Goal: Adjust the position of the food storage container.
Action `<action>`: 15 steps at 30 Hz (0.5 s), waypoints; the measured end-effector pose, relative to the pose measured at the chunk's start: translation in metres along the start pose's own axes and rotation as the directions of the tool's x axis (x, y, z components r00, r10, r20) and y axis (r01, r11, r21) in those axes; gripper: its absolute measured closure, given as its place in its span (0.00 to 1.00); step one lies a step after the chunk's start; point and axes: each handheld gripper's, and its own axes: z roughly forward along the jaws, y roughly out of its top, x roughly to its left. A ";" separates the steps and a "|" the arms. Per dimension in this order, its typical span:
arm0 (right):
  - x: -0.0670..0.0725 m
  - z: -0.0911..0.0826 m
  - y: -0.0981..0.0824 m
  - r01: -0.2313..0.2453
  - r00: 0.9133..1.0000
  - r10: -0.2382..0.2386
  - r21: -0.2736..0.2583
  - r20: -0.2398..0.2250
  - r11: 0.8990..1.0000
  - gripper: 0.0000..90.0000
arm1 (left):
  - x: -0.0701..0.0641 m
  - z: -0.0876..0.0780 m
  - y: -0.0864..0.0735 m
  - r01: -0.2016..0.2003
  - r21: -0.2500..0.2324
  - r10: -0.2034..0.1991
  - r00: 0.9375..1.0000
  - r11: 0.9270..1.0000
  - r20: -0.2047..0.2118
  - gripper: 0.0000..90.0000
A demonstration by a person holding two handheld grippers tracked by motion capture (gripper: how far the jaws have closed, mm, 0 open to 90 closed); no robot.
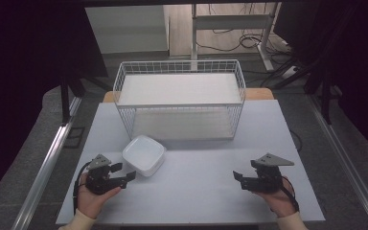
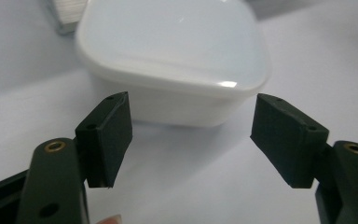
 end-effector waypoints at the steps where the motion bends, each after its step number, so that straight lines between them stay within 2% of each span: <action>1: 0.001 0.000 0.000 0.000 1.000 0.000 0.000 0.000 1.000 0.21 | -0.002 -0.001 0.002 -0.005 -0.006 0.005 1.000 1.000 0.001 0.32; 2: 0.001 0.000 0.000 0.000 1.000 0.000 0.000 0.000 1.000 0.21 | -0.002 -0.001 0.002 -0.005 -0.006 0.005 1.000 1.000 0.001 0.32; 3: 0.001 -0.001 0.000 0.004 1.000 -0.004 0.000 -0.004 1.000 0.21 | -0.005 -0.005 0.006 -0.024 -0.016 0.024 1.000 1.000 -0.008 0.32; 8: 0.002 -0.001 0.000 0.008 1.000 -0.008 0.004 -0.008 1.000 0.22 | -0.007 -0.010 0.014 -0.033 -0.025 0.033 0.999 0.999 -0.005 0.32; 15: -0.003 -0.004 -0.001 0.000 1.000 0.000 0.004 0.000 1.000 0.23 | -0.006 -0.013 0.040 -0.065 -0.021 0.065 0.998 0.998 -0.014 0.32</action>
